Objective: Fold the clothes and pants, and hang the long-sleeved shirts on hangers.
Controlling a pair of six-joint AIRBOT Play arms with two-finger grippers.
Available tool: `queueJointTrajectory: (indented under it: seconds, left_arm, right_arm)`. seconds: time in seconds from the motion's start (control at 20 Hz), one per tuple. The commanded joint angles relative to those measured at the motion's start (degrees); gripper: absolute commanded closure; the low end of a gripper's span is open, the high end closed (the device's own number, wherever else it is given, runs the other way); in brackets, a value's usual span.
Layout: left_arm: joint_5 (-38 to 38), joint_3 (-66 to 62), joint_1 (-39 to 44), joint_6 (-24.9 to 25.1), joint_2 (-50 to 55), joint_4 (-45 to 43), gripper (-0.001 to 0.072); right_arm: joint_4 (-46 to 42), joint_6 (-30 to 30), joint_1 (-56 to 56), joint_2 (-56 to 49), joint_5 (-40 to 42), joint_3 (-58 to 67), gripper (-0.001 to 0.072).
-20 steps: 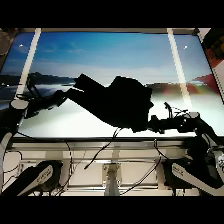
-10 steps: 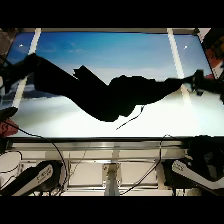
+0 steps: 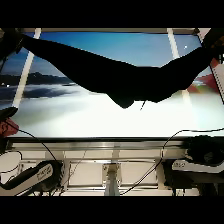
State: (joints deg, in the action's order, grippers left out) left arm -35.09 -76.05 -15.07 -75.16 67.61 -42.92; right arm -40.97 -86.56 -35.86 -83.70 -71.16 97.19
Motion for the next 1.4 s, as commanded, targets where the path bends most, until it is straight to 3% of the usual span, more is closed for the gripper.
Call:
queueJointTrajectory:
  seconds: [0.0, 0.1, 0.15, 0.25, 0.35, 0.5, 0.6, 0.7, 0.8, 0.95, 1.2, 1.35]
  left_arm:
    - [-10.9, -0.6, -1.4, -9.7, 0.2, -20.5, 0.0707]
    - [-17.9, -0.6, -0.5, -15.4, 0.1, -34.8, 0.0707]
    - [-20.3, -0.6, -0.2, -15.5, -0.3, -37.4, 0.0707]
    - [-20.9, -0.6, 1.0, -15.3, -2.6, -37.6, 0.0707]
    - [-22.3, -0.6, 2.9, -15.3, -6.4, -37.7, 0.0707]
    - [-30.9, -0.4, 7.5, -15.3, -14.1, -38.7, 0.0707]
    - [-36.2, 1.3, 10.5, -17.9, -19.7, -42.0, 0.0707]
    - [-45.7, 4.3, 11.2, -19.8, -23.4, -44.1, 0.0707]
    - [-50.1, 10.0, 11.1, -19.8, -25.5, -47.0, 0.0707]
    - [-47.1, 20.3, 11.0, -19.8, -23.5, -50.7, 0.0706]
    - [-25.9, 26.2, 12.3, -18.9, -11.5, -43.0, 0.0706]
    - [-19.1, 26.0, 16.3, -18.0, -10.8, -41.0, 0.0706]
  right_arm:
    - [-9.5, -1.1, -1.4, -1.4, -6.3, 2.7, 0.0698]
    - [-15.6, -0.9, -1.4, -1.4, -9.5, 2.6, 0.0698]
    - [-14.6, -0.8, -1.9, -1.3, -9.2, 2.6, 0.0698]
    - [-8.6, 0.5, -2.3, -0.8, -8.8, 2.7, 0.0698]
    - [-9.9, 1.9, -2.3, 0.8, -10.9, 2.7, 0.0698]
    - [-15.7, 2.0, -2.4, 4.7, -13.8, 2.7, 0.0698]
    - [-17.4, 1.7, -2.4, 7.8, -15.6, 2.5, 0.0698]
    - [-18.8, 1.2, -2.4, 11.1, -16.6, 0.6, 0.0698]
    - [-21.9, 0.0, -2.4, 14.4, -16.8, -4.3, 0.0698]
    - [-27.8, -0.7, -2.4, 19.6, -16.0, -17.5, 0.0697]
    - [-38.9, -0.9, -2.4, 23.3, -12.8, -37.2, 0.0697]
    - [-42.1, -0.9, -2.4, 23.1, -9.0, -42.1, 0.0697]
